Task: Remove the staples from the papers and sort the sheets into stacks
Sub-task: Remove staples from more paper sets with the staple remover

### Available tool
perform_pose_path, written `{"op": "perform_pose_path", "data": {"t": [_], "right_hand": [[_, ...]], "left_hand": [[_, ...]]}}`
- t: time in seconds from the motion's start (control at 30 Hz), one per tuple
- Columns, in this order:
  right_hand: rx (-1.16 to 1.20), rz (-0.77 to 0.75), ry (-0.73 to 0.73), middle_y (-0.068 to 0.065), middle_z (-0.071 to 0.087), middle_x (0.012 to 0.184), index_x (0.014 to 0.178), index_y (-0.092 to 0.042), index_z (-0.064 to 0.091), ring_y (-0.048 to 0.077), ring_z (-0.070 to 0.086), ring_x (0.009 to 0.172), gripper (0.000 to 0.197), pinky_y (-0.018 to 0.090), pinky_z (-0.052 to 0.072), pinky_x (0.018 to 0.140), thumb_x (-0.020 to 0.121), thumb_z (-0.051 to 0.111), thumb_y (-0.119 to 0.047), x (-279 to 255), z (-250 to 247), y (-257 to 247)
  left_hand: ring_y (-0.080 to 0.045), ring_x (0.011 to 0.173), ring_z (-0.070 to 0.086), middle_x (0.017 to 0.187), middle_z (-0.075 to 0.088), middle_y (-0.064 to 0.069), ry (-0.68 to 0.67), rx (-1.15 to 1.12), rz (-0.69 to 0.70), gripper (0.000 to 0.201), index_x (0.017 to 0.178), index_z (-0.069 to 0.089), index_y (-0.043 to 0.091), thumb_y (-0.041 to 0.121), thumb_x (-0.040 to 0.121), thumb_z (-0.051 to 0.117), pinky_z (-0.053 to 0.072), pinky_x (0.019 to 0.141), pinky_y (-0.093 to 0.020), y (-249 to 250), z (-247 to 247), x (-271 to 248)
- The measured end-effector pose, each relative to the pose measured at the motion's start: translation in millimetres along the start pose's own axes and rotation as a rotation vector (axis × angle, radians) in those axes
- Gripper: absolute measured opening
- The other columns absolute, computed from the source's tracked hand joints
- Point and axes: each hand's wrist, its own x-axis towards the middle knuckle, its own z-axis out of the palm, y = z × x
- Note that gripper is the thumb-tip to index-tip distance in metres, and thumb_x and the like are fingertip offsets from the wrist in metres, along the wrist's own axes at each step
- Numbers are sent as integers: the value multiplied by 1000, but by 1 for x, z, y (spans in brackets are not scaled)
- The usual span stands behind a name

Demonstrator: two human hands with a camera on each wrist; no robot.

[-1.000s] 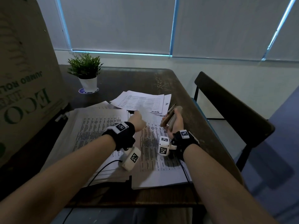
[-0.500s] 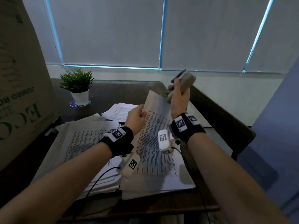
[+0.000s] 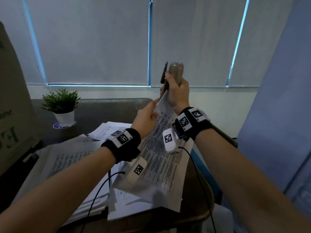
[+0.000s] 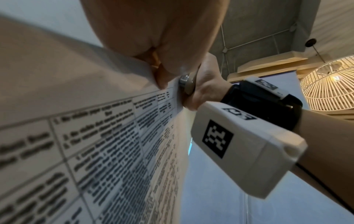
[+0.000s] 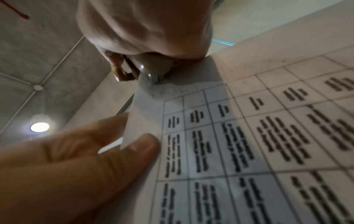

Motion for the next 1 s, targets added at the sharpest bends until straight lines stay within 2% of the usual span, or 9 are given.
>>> {"op": "perform_pose_path", "data": {"t": [0.13, 0.27, 0.37, 0.47, 0.57, 0.67, 0.77, 0.87, 1.0], "right_hand": [[-36, -16, 82, 5, 58, 55, 68, -12, 60, 15, 55, 48, 33, 25, 47, 53, 93, 64, -32, 1, -5, -8], [-5, -43, 85, 4, 54, 52, 62, -12, 57, 12, 50, 43, 38, 24, 44, 48, 94, 64, -32, 0, -5, -16], [-4, -34, 85, 1, 52, 50, 61, -13, 56, 9, 48, 41, 40, 23, 43, 47, 94, 64, -34, 0, -4, -18], [-19, -11, 98, -2, 51, 48, 60, -13, 55, 7, 47, 40, 42, 23, 42, 47, 93, 64, -36, 0, -1, -15], [15, 31, 86, 1, 56, 54, 64, -12, 58, 13, 52, 48, 40, 28, 47, 54, 91, 65, -40, -1, 7, -7], [79, 30, 134, 5, 63, 66, 72, -14, 63, 19, 59, 62, 33, 32, 52, 64, 88, 67, -43, -4, 20, 4], [203, 52, 241, 7, 63, 69, 76, -16, 63, 19, 58, 62, 28, 32, 52, 62, 88, 69, -40, -8, 33, 20], [185, 248, 211, 3, 63, 71, 80, -17, 62, 16, 59, 62, 31, 31, 50, 61, 88, 68, -47, -19, 41, 48], [84, 588, 100, 5, 69, 86, 96, -10, 64, 17, 65, 68, 45, 26, 52, 58, 84, 68, -53, -46, 50, 106]], "left_hand": [[-16, 111, 56, 133, 54, -12, -6, 35, 41, 56, 148, 26, 28, 8, 98, 42, 38, 87, -19, 9, 4, 1], [-9, 69, 58, 97, 64, -6, -6, 73, 86, 61, 148, 22, 35, 6, 97, 41, 39, 59, -9, 16, 7, 1], [-10, 57, 51, 74, 58, -6, -7, 76, 94, 64, 148, 19, 39, 5, 98, 40, 42, 57, -14, 16, 7, 0], [-12, 59, 52, 75, 58, -6, -17, 82, 89, 62, 147, 20, 39, 7, 98, 40, 44, 61, -18, 14, 5, -3], [-12, 75, 57, 95, 57, 1, 15, 31, 29, 53, 145, 32, 24, 3, 97, 40, 44, 69, -21, 13, 2, -7], [-23, 96, 58, 112, 61, -12, 148, 25, -132, 42, 131, 48, 10, -2, 92, 42, 43, 80, -26, -7, -15, -1], [-31, 115, 54, 125, 58, -17, 202, 94, -326, 39, 125, 54, 8, 3, 88, 46, 43, 95, -31, -52, -53, 8], [-35, 112, 55, 122, 59, -21, 174, 199, -475, 30, 116, 58, 3, 10, 88, 55, 45, 94, -40, -113, -95, 6], [-40, 117, 51, 122, 56, -28, 106, 329, -661, 37, 121, 53, -8, -8, 85, 49, 40, 100, -44, -184, -140, -14]]}}
